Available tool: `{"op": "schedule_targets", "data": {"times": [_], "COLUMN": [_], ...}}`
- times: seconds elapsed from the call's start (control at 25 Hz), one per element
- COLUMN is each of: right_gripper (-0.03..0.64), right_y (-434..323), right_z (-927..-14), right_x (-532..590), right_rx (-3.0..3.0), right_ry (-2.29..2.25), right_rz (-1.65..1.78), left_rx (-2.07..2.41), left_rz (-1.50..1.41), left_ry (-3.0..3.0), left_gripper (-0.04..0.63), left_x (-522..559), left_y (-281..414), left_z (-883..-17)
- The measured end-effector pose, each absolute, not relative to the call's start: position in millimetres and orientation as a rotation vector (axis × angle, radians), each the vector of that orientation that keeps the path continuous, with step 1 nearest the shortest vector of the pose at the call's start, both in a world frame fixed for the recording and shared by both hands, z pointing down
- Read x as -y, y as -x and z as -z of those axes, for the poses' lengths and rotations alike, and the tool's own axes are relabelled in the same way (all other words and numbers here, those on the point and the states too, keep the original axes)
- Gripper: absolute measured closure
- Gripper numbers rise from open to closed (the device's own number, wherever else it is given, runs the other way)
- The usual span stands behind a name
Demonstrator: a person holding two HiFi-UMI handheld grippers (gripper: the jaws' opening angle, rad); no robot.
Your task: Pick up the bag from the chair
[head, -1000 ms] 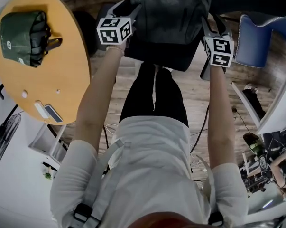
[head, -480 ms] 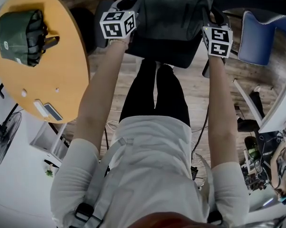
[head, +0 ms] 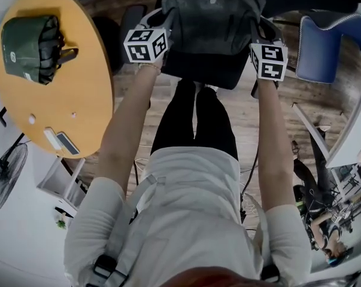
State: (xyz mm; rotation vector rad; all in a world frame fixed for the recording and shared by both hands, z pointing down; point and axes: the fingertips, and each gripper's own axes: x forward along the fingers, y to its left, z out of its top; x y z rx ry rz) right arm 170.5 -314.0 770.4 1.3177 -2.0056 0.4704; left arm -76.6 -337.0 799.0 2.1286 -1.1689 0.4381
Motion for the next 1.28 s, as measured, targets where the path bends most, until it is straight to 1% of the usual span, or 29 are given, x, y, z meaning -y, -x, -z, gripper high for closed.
{"op": "schedule_targets", "data": {"times": [1.28], "right_gripper": [0.572], "right_y": [-173], "right_z": [-631], "right_x": [281], "right_rx": [2.097], "right_ry": [-1.463], "right_rz": [-0.350], "left_rx": [1.163], "left_rz": [-0.317], "left_ry": [-2.316], "left_gripper": [0.541], "left_x": [315], "left_y": [74], "left_z": [-650]}}
